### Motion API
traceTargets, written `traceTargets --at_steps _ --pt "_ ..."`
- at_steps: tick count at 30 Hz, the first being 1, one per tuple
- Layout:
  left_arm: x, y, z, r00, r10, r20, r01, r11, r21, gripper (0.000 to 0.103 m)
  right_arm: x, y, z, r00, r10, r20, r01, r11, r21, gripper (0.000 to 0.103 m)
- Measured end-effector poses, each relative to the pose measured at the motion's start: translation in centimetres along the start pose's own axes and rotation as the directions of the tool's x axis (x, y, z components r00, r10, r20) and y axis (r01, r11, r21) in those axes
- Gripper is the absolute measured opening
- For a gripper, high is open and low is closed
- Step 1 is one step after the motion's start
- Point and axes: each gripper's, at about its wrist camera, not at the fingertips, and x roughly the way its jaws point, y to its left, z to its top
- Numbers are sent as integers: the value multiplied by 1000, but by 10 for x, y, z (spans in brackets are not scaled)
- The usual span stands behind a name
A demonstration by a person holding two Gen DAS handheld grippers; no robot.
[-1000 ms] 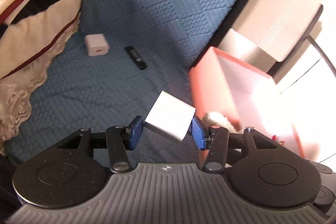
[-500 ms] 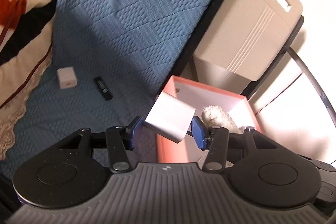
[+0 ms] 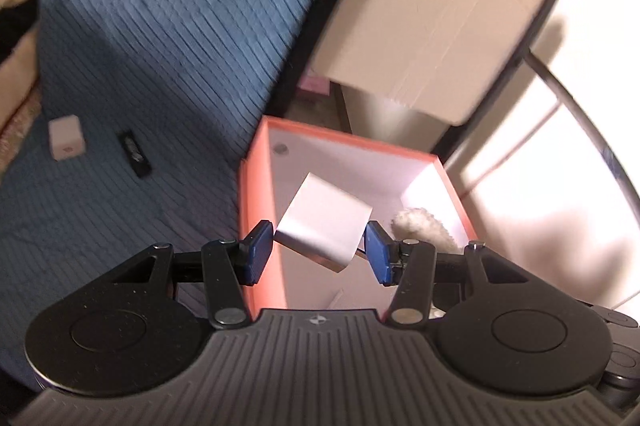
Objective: Organize rigid objects
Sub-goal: 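Carry both items over the pink box and open both grippers, then withdraw both open grippers from the box back toward the cushion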
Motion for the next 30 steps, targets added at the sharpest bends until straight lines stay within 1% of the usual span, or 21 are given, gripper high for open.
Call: traceTargets --at_steps 4,7,10,14,17,20,22,26,30 --pt "29 -9 -17 998 11 -56 -10 1000 25 57 16 -15 -14 998 -40 -43 41 999 18 45" --pt "45 -11 -29 995 10 -95 -7 999 32 57 35 -24 -31 992 -69 -104 73 997 32 45" --pt "52 -14 -36 993 28 -116 -22 998 55 57 46 -34 -47 984 -99 -145 109 992 63 45" --pt "55 -12 -42 989 12 -146 -7 999 37 57 54 -45 -59 977 -97 -192 122 985 121 45" --pt "54 -12 -41 988 11 -156 -5 999 36 57 55 -47 -61 975 -97 -201 125 984 131 45" --pt "44 -18 -36 991 -9 -133 16 998 57 59 51 -46 -58 977 -96 -188 122 983 135 46" --pt "36 -22 -31 993 -2 -115 10 997 73 66 47 -44 -56 980 -93 -175 118 984 135 49" --pt "14 -26 -24 998 0 -67 8 993 115 67 36 -38 -47 986 -87 -143 106 986 129 48" --pt "-10 -20 -17 1000 -5 -25 8 992 126 67 25 -28 -40 992 -66 -109 81 988 132 48"
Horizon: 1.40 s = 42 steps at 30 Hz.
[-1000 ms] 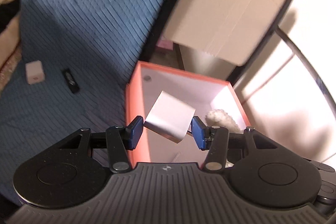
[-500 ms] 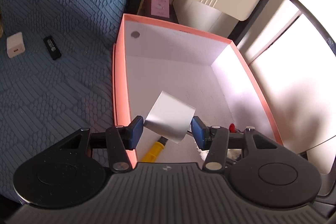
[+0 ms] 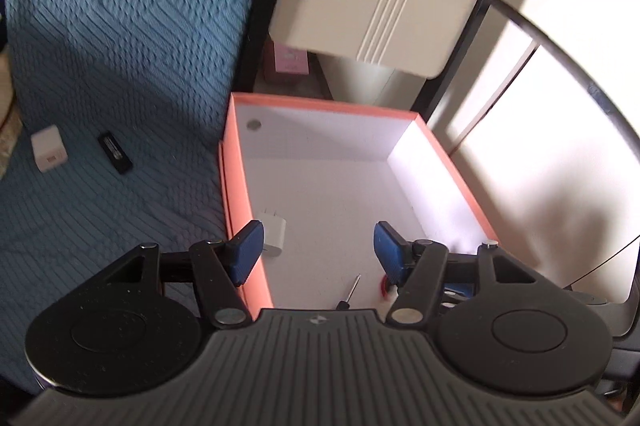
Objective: Organize rigid objects
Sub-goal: 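Withdraw both open grippers from the box back toward the cushion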
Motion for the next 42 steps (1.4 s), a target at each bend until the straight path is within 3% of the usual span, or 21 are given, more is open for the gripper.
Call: traceTargets --at_steps 7,18,31,36,42 --pt "-47 18 4 995 13 98 -12 1000 -2 67 -30 24 1 994 26 103 -24 999 -28 48" --pt "-98 51 -14 984 47 170 -48 999 1 67 -64 78 -16 973 87 213 -68 993 -95 48" --pt "-105 104 -52 981 78 180 -73 997 -38 67 -54 125 -50 967 154 205 -118 977 -178 48" --pt "-96 123 -67 973 157 169 -154 988 -31 67 -39 141 -70 966 183 185 -145 969 -202 48" --pt "-93 146 -83 974 157 162 -149 987 -59 67 -24 157 -87 962 195 192 -143 957 -252 48"
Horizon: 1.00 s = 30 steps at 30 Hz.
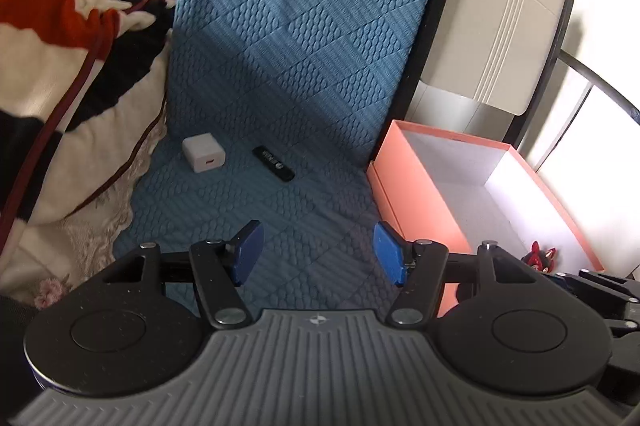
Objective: Organize rigid objects
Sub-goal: 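Withdraw both open grippers from the box back toward the cushion, then lower the left gripper onto the white cube charger while the right gripper approaches the black USB stick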
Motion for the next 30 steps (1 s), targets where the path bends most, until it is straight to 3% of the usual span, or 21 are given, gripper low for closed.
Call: traceTargets --at_steps 8,17,24,28,30 --pt "25 21 -11 996 81 -38 -81 997 0 67 21 14 -15 999 -20 -33 21 1000 7 48" --pt "58 40 8 995 93 -33 -93 995 -20 67 35 1 0 998 -46 -41 50 993 106 48" --pt "89 54 18 997 39 -67 -44 995 -84 67 61 -11 20 998 6 -60 4 988 155 48" --pt "111 64 28 994 68 -86 -75 994 -78 67 80 -20 31 997 33 -65 -19 979 203 48" --pt "125 74 34 992 78 -94 -87 992 -96 67 95 -16 33 996 -3 -87 18 984 175 48"
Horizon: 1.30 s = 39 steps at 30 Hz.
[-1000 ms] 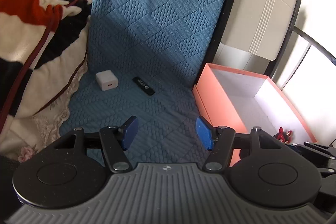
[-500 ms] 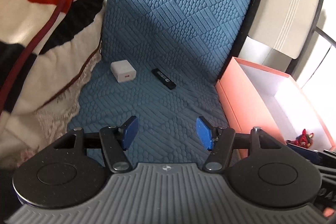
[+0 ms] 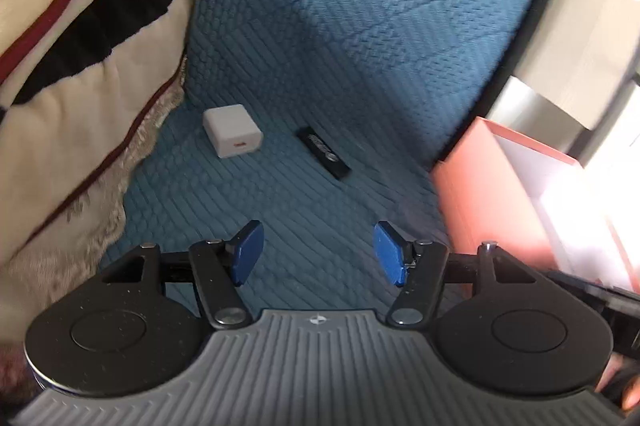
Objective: Organize rigid objects
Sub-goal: 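Lower the left gripper onto the white cube charger while the right gripper approaches the black USB stick, then close the left gripper on the cube charger while the right gripper grasps the USB stick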
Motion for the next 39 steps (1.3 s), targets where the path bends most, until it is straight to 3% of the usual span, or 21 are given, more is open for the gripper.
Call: traceTargets --at_steps 7,11,19,24,31,39 --pt "48 29 28 999 28 -47 -33 992 -121 67 50 11 21 997 13 -73 -22 993 -116 48" --pt "64 34 46 996 92 -1 -91 987 -131 67 79 14 39 996 25 -80 -38 987 -157 48" --pt "107 51 88 993 111 -51 -118 979 -165 67 147 30 58 991 18 -131 -54 959 -278 47" --pt "130 67 110 983 157 -91 -172 966 -192 67 186 26 64 983 39 -180 -85 962 -259 46" --pt "150 91 123 976 139 -167 -180 950 -257 67 226 16 66 973 45 -227 -102 964 -245 45" --pt "158 101 129 973 152 -174 -196 943 -270 67 245 19 61 973 35 -226 -103 949 -298 46"
